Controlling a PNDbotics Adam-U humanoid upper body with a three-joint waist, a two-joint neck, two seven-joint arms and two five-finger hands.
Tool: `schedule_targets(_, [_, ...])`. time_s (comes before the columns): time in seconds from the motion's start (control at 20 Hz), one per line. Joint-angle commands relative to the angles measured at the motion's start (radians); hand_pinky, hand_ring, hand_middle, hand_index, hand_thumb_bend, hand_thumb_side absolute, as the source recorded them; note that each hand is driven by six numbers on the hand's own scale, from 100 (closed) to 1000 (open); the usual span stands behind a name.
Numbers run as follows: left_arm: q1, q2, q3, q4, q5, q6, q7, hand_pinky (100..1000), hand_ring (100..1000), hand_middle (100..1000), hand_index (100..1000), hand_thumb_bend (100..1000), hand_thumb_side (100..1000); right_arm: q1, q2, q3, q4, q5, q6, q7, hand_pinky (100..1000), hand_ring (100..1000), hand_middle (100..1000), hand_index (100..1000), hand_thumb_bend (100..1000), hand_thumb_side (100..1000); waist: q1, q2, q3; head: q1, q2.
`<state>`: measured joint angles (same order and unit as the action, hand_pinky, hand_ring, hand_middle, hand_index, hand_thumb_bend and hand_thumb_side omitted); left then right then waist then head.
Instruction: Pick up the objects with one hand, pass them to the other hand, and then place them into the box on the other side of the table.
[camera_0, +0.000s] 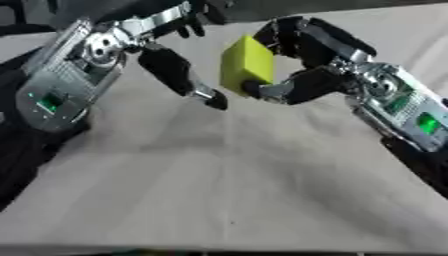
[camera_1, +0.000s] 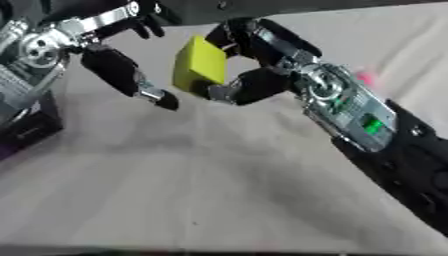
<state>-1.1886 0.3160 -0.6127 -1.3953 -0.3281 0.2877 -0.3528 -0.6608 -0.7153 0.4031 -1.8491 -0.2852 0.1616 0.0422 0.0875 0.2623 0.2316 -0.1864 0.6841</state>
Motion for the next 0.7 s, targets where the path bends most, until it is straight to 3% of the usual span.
schedule_targets(0.05, [-0.023, 0.003, 0.003, -0.003, -0.009, 0.004, 0.007, 796, 786, 837, 864, 870, 308, -0.023, -0.004, -0.003, -0.011, 0.007, -0.009, 0.013, 794, 790, 495, 622, 409, 100, 0.007, -0.028, 0.004, 0.013, -0.007])
schedule_targets(0.35, [-0.025, -0.006, -0.001, -0.005, 0.001, -0.003, 0.003, 796, 786, 836, 861, 870, 312, -0.032, 0.004, 0.003, 0.000, -0.002, -0.018, 0.026, 793, 791, 494, 622, 407, 100, 0.007, -0.021, 0.013, 0.039, -0.010])
schedule_targets(0.7, [-0.023, -0.013, -0.002, 0.004, 0.005, -0.004, 0.012, 788, 777, 808, 822, 825, 312, -0.033, 0.005, 0.004, 0.001, -0.006, -0.030, 0.031, 793, 791, 495, 622, 411, 100, 0.008, -0.019, 0.012, 0.038, -0.010])
